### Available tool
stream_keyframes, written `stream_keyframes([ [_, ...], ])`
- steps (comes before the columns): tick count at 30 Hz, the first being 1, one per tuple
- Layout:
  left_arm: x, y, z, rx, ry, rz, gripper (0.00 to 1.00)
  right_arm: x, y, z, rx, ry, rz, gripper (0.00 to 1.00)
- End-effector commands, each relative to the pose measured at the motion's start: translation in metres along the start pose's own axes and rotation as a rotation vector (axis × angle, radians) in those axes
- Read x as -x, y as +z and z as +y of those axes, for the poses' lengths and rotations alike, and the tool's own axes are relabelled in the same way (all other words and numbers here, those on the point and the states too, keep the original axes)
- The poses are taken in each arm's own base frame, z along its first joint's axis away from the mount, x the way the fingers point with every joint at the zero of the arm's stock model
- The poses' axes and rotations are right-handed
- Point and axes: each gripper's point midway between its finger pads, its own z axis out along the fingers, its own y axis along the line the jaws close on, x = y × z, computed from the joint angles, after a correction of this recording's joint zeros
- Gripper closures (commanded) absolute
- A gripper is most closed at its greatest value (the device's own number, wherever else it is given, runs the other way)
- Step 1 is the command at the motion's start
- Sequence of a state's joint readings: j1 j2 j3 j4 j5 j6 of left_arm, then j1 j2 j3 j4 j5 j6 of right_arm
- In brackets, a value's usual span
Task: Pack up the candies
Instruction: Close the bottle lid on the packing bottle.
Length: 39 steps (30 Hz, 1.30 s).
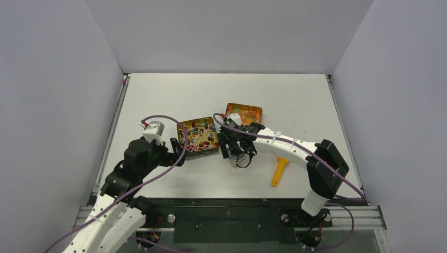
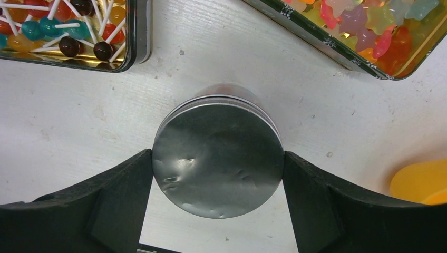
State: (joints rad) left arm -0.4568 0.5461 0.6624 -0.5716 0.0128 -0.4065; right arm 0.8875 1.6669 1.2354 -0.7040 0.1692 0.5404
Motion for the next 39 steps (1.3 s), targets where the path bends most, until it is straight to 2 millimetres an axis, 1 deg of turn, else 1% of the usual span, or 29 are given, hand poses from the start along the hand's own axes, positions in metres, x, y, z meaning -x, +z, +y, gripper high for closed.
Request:
stream_keyframes([
  [1,0.015,-0.001,-0.008,-0.032,0.004,-0.058,0.04,0.008,0.001,0.000,-0.018,0.015,-0.034,0.31],
  [12,0.014,0.000,-0.008,-0.032,0.004,-0.053,0.04,0.001,0.001,-0.010,-0.057,0.005,-0.026,0.31],
  [20,0.014,0.000,-0.008,-0.029,0.004,-0.053,0.04,-0.004,0.004,-0.011,-0.059,0.003,-0.016,0.30],
  [25,0.014,0.000,-0.007,-0.028,0.004,-0.052,0.04,-0.004,0.003,-0.013,-0.062,0.005,-0.024,0.30],
  [39,0.014,0.002,-0.007,-0.024,0.004,-0.047,0.04,-0.017,0.016,-0.014,-0.058,0.060,-0.030,0.30],
])
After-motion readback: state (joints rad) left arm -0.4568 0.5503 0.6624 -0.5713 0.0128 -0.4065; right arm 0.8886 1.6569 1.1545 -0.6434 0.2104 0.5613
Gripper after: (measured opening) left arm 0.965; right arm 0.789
